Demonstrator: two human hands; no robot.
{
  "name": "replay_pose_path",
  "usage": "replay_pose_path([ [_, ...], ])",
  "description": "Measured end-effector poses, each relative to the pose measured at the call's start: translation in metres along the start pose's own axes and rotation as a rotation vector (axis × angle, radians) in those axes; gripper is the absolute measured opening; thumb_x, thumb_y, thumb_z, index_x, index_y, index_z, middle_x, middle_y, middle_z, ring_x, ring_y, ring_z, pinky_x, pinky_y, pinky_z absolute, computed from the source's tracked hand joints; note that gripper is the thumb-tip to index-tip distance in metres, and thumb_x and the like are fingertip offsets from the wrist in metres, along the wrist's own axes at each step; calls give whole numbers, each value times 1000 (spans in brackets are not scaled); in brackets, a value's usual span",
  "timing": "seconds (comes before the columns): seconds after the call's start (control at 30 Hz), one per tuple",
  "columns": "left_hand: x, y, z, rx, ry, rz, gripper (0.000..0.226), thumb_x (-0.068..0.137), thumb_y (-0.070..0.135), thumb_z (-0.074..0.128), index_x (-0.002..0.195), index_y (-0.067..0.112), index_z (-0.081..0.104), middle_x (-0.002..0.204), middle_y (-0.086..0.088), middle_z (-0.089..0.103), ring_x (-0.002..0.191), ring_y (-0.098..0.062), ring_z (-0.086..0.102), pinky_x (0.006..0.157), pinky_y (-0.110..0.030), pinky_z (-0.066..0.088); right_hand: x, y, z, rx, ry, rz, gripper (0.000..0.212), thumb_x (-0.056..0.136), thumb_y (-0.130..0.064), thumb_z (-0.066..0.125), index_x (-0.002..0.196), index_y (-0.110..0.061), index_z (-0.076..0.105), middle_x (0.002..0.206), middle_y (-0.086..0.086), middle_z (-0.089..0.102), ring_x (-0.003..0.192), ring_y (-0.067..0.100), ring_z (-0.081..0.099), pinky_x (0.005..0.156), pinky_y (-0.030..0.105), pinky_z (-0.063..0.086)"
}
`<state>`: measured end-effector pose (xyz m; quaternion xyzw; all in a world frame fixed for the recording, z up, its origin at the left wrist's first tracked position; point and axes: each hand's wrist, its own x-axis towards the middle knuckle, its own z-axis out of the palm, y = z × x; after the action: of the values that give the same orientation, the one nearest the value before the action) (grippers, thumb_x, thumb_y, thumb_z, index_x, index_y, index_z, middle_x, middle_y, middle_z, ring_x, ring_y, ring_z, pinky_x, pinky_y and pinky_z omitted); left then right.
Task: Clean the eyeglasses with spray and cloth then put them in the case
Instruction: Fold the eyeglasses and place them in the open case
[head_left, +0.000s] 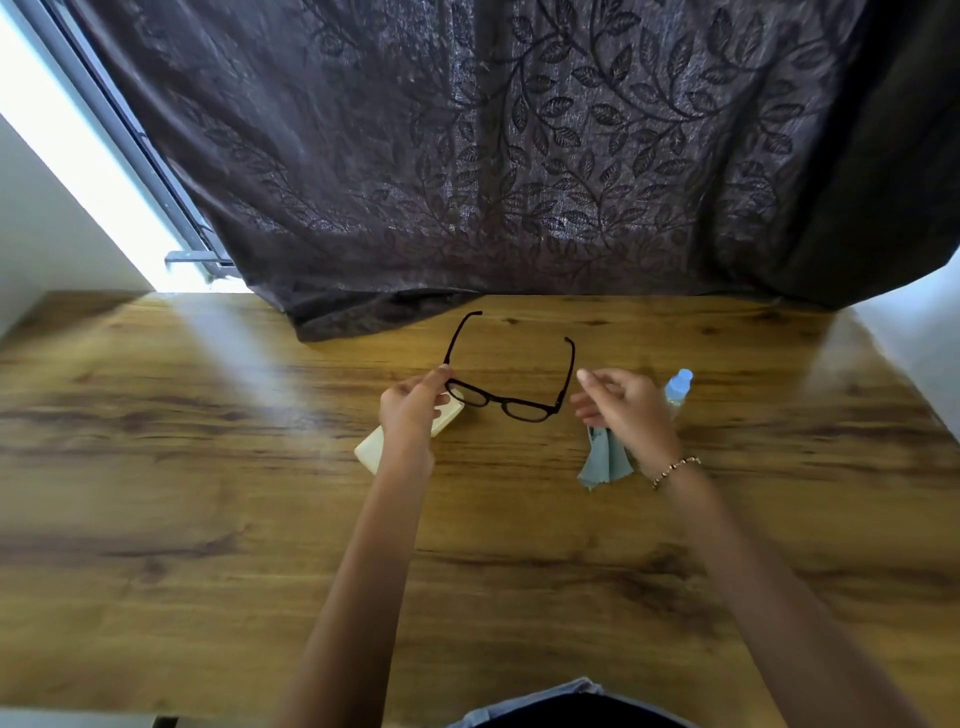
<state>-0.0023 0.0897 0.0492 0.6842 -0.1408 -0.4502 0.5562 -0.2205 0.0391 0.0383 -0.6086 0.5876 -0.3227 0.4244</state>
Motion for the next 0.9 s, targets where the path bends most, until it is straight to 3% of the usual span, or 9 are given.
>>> replay_pose_path([
  [0.07,-3,-4,4,8,-2,1,26,82,31,73,101,14,70,93,-1,71,99,-19,63,94,-36,47,0,-6,6,257,-44,109,36,87,-31,67,112,-5,63,90,9,73,79,19,72,67,27,59],
  [0.13,-6,-7,8,11,-4,-4,23,82,33,73,99,18,68,89,2,70,98,-18,63,93,-37,46,1,-6,10,301,-11,127,36,84,-24,72,114,-7,61,92,10,73,81,18,72,66,27,59],
  [0.3,-8,-13,12,32,-45,18,25,87,27,69,110,19,69,100,1,72,93,-11,62,74,-25,44,4,-4,10,252,110,98,32,80,-9,74,110,-2,64,91,11,72,77,15,71,66,28,60],
  [0.4,-8,-17,13,44,-54,28,29,85,25,71,113,17,69,104,0,71,93,-10,60,73,-25,42,5,-2,9,192,123,84,24,80,-7,74,103,-1,69,88,8,72,75,11,70,63,25,59],
  [0.53,-8,-17,17,80,-46,51,27,85,27,71,109,17,72,100,1,69,89,-10,57,66,-21,41,4,-5,10,5,60,31,12,83,-14,72,94,-14,74,90,-3,72,78,5,66,71,25,57],
  [0.6,-8,-16,17,112,-29,67,23,85,28,71,106,18,73,93,4,67,84,-9,56,63,-20,39,1,-8,10,-108,2,6,7,85,-20,71,91,-21,74,81,-12,66,66,-2,57,61,18,49],
  [0.67,-6,-16,17,162,-13,82,21,86,30,70,105,22,72,89,6,66,80,-7,54,59,-19,36,1,-10,10,-171,-41,-2,5,85,-24,70,87,-25,74,81,-13,67,58,5,55,56,20,47],
  [0.8,-3,-17,13,264,-26,129,25,88,30,68,109,20,72,90,10,66,77,-3,52,57,-16,34,6,-12,10,-159,-131,41,8,84,-19,71,84,-25,75,91,-11,69,87,10,63,83,29,53],
  [0.9,-1,-15,9,362,-65,144,24,90,31,65,109,20,73,90,13,65,74,-1,50,56,-15,33,8,-10,8,-156,-213,52,14,85,-16,68,82,-27,75,93,-7,71,90,8,62,84,30,54],
])
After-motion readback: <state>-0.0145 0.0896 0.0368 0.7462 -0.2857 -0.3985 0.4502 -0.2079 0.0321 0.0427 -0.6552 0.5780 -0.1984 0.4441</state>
